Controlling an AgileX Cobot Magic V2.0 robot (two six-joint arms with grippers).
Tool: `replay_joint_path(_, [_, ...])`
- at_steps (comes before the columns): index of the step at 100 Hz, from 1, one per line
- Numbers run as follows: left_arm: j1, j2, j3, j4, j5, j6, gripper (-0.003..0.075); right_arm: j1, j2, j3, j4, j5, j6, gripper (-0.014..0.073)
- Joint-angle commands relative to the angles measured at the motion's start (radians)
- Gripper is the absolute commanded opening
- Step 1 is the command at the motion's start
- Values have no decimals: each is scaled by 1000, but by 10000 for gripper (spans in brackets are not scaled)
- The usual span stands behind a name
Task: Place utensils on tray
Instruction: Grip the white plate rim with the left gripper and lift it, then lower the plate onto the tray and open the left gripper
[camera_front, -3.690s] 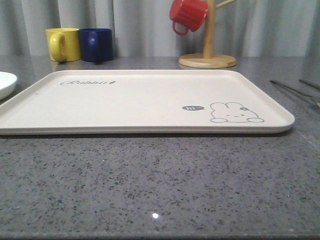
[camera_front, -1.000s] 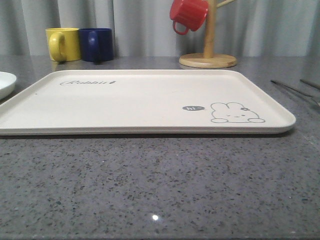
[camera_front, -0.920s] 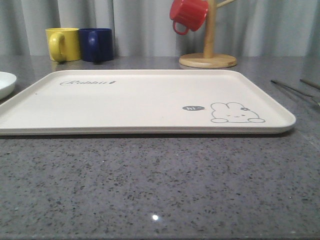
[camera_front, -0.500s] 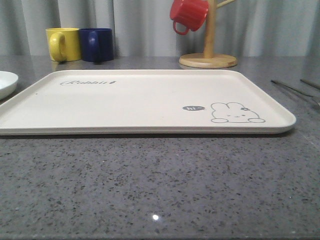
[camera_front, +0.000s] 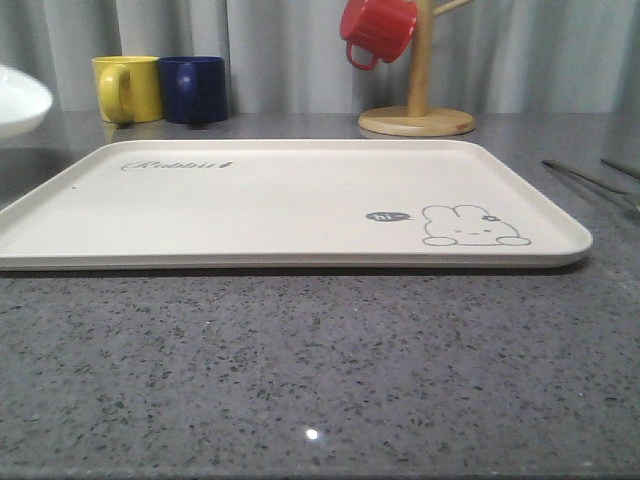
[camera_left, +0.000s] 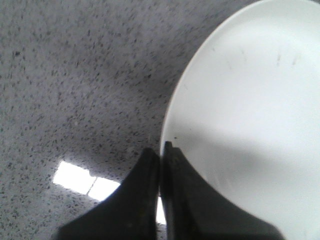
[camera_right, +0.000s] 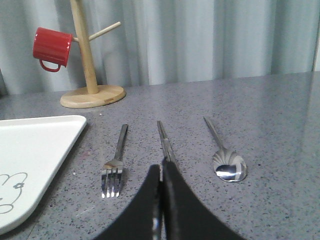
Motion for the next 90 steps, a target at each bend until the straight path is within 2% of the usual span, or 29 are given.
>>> replay_joint_path(1, [-47,-76,-36,-69,-49,51,-19,-6,-17,-1,1,-79,-10,-74])
replay_joint_path(35, [-325,-37,-36,-97,-50,101,-19,-6,-17,-1,1,-79,-10,-74])
replay_joint_path(49, [-405,26,-36,-97,-52,124,-19,-6,-17,-1,1,-79,-10,-74])
replay_joint_path(77, [-438,109,-36,-93,-97,176,-15,-6,-17,-1,1,-79,-10,-74])
replay_joint_path(84, [-438,110,-36,-93,-107,176,17,-6,-17,-1,1,-79,-10,-74])
replay_joint_path(90, [-438,110,-36,-93,-121,176,76,-6,-17,-1,1,-79,-10,-74])
